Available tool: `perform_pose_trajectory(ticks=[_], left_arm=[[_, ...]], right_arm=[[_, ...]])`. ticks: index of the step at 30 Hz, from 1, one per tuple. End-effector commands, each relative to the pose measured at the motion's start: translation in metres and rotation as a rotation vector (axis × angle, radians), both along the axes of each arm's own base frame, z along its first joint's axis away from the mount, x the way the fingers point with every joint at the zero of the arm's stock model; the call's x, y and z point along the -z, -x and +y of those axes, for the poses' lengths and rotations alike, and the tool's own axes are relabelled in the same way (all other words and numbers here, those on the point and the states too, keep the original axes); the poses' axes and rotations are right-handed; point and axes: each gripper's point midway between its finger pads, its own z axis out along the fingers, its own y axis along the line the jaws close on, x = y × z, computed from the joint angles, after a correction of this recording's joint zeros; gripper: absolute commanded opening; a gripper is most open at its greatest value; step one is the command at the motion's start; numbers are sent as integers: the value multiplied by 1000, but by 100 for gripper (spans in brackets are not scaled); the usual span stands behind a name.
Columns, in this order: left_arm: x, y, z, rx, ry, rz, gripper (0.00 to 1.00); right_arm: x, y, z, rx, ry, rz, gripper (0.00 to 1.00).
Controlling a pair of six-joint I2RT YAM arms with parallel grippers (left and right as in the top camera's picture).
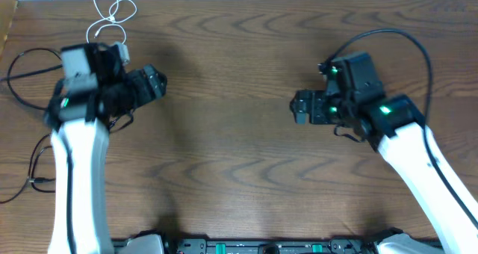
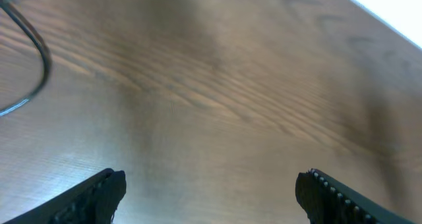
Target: Untangle cables
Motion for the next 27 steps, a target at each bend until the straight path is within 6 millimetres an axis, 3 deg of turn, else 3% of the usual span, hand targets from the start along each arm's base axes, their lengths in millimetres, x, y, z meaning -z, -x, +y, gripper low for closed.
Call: perform_pose_trajectory(ticks=[1, 8, 12, 13, 15, 17, 19, 27], left_arm=[[-48, 32, -8, 44, -51, -139, 88], [-109, 98, -14, 44, -165, -364, 88], [-118, 132, 6, -77, -286, -392, 89], [-118, 139, 10, -98, -306, -390, 98], [-115, 150, 11, -114, -320, -377, 98], [-112, 156, 10, -112, -317, -363, 98], [-108, 159, 9, -110, -315, -348, 98], [-106, 160, 9, -109, -312, -334, 98]], right_arm=[[-24, 5, -24, 52, 74, -95, 96], [-50, 30, -44, 51, 176, -192, 90], [-66, 46, -45, 12, 225, -297, 89], [-70, 50, -46, 14, 232, -328, 89], [-74, 57, -46, 12, 233, -380, 90], [-76, 63, -47, 17, 222, -435, 90], [-76, 66, -49, 30, 206, -480, 99], [-72, 64, -51, 56, 168, -544, 99]])
